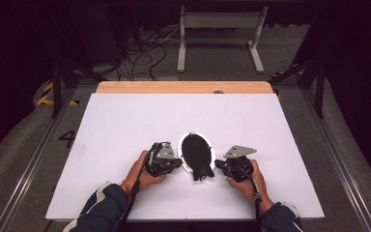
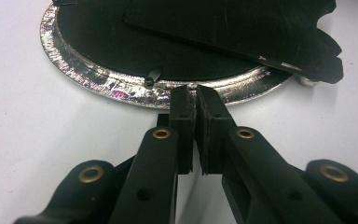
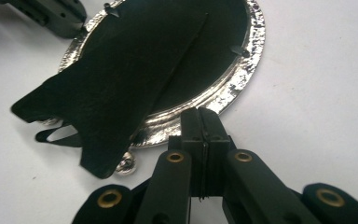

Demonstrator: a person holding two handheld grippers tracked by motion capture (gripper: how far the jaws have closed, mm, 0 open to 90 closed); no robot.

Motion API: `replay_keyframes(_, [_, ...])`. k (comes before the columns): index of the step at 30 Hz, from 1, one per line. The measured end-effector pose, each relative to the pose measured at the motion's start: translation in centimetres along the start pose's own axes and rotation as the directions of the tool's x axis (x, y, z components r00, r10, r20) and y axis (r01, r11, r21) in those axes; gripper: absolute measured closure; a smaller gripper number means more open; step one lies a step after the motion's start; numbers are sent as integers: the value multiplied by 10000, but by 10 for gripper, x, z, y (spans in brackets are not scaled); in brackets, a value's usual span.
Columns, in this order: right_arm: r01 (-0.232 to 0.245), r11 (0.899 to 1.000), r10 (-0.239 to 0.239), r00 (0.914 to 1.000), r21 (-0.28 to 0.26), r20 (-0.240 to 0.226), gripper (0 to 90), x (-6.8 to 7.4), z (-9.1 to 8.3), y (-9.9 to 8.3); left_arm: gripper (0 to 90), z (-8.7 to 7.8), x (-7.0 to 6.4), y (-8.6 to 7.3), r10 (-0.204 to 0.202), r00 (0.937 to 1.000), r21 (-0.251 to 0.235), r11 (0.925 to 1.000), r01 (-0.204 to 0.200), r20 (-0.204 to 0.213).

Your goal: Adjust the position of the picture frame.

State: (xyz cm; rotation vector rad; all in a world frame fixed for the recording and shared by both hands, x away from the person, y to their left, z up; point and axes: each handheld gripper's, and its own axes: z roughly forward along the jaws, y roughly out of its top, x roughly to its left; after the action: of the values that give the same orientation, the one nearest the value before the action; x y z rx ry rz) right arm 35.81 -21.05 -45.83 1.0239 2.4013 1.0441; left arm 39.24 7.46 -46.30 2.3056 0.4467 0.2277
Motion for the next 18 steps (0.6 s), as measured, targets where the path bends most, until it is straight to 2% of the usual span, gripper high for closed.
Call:
replay_keyframes(4, [-53,10000,53,9999,17,-141,900,5,-2,-2,859,0,0,1,142,9999,67,9999,-142,-29])
replay_keyframes(7, [102,9999,-102,9994,1,-318,900,12,-4,-4,859,1,2,1,185,9998,45,9998,-185,-75])
replay_keyframes(11, [313,9995,-313,9995,52,-30,900,19,-4,-3,864,1,2,2,287,9994,52,9996,-286,-179])
replay_keyframes(13, [273,9996,-272,9995,44,-134,900,20,-4,-3,872,2,3,2,262,9995,20,9997,-261,-172])
replay_keyframes(15, [519,9985,-523,9982,170,282,900,26,-4,-2,883,3,4,2,236,9996,-3,9997,-236,-151])
replay_keyframes(18, [371,9992,-376,9988,154,318,900,27,-3,-2,885,3,5,2,185,9996,-29,9998,-186,-193])
